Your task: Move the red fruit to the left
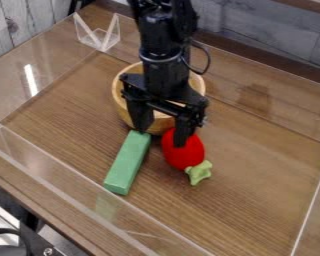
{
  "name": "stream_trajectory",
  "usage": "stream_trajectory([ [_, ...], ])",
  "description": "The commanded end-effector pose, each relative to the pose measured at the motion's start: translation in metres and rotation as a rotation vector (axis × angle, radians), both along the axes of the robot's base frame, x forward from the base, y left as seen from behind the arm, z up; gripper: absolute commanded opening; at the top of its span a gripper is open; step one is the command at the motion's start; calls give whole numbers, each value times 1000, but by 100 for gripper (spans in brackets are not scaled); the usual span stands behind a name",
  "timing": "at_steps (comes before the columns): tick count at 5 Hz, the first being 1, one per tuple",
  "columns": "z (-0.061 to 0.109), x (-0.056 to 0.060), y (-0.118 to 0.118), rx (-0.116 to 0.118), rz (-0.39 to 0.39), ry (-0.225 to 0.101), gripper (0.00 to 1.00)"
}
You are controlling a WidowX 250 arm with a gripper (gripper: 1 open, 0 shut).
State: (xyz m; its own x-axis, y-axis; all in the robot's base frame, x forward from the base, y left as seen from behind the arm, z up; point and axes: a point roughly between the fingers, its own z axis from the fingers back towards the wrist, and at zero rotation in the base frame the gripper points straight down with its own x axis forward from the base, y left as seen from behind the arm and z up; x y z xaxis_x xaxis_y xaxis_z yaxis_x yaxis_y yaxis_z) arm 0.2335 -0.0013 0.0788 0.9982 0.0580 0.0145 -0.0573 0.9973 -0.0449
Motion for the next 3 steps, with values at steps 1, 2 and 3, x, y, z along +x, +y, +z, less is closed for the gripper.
stream_trajectory([
  [1, 13, 2, -6, -11, -6, -73, 100],
  [2, 10, 4, -7, -25, -9, -93, 100],
  [3, 6, 7, -7, -36, -21, -105, 100],
])
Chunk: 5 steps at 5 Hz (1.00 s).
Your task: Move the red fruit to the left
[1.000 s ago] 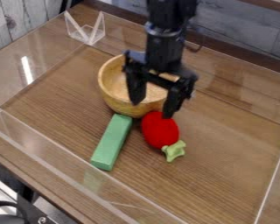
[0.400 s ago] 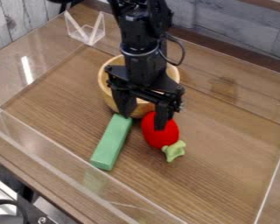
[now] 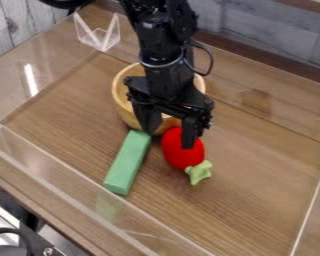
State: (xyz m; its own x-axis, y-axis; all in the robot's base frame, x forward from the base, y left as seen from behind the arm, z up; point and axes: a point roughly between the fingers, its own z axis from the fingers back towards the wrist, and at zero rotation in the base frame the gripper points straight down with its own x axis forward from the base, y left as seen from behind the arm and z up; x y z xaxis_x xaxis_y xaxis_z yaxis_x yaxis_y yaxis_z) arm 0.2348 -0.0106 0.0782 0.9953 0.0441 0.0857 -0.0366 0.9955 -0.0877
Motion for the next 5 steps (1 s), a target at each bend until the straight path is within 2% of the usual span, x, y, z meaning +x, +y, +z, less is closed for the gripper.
stream_trajectory([
  [1, 5, 13, 4, -5, 69, -47, 100],
  [2, 2, 20, 7, -9, 130, -62, 100],
  [4, -15, 21, 6, -10, 253, -83, 100],
  [5, -23, 23, 19, -10, 316, -89, 100],
])
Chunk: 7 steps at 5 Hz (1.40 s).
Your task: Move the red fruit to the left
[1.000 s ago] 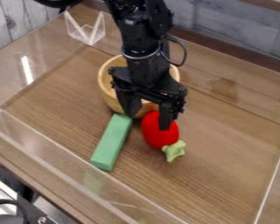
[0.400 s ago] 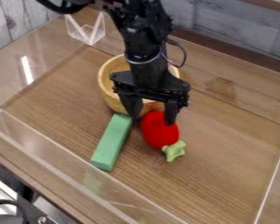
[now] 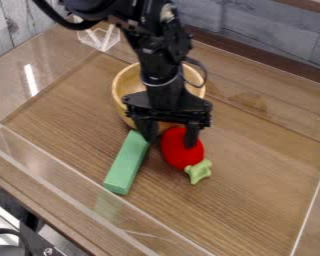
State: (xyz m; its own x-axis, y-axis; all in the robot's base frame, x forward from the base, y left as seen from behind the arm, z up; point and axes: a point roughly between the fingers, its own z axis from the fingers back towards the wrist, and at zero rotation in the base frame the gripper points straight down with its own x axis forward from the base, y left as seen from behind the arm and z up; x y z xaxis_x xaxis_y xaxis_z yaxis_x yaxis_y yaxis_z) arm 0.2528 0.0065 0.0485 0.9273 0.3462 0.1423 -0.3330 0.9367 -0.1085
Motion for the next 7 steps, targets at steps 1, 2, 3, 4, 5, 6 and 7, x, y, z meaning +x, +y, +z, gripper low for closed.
stream_trajectory([
  [1, 0, 7, 14, -1, 67, -33, 100],
  [2, -3, 4, 3, -4, 72, -37, 100],
  [3, -7, 1, -7, -2, 77, -42, 100],
  [4, -10, 8, -16, -3, 80, -48, 100],
  [5, -13, 12, -25, 7, 68, -59, 100],
  [6, -11, 17, -36, 26, 20, -80, 0],
  [7, -12, 23, -42, 39, -16, -85, 100],
])
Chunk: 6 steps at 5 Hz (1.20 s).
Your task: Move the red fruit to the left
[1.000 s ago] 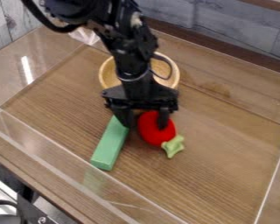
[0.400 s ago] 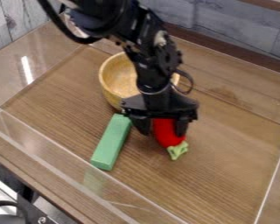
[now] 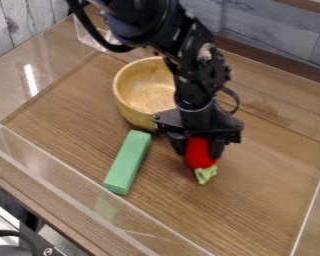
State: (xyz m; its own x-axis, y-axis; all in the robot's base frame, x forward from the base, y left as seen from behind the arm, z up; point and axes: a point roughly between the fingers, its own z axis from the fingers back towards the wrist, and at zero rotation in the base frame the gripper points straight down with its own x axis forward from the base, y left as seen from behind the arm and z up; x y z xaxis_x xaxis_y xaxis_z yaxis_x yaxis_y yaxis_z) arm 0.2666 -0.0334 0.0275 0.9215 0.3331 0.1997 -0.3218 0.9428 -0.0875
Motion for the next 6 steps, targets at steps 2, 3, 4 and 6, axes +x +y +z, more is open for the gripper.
stream_trajectory([
  [2, 34, 17, -1, -5, 0, -65, 0],
  [3, 68, 17, 3, -21, 27, -101, 0],
  [4, 87, 10, 35, -15, 111, -120, 0],
  [6, 97, -9, 111, 15, 217, -139, 0],
])
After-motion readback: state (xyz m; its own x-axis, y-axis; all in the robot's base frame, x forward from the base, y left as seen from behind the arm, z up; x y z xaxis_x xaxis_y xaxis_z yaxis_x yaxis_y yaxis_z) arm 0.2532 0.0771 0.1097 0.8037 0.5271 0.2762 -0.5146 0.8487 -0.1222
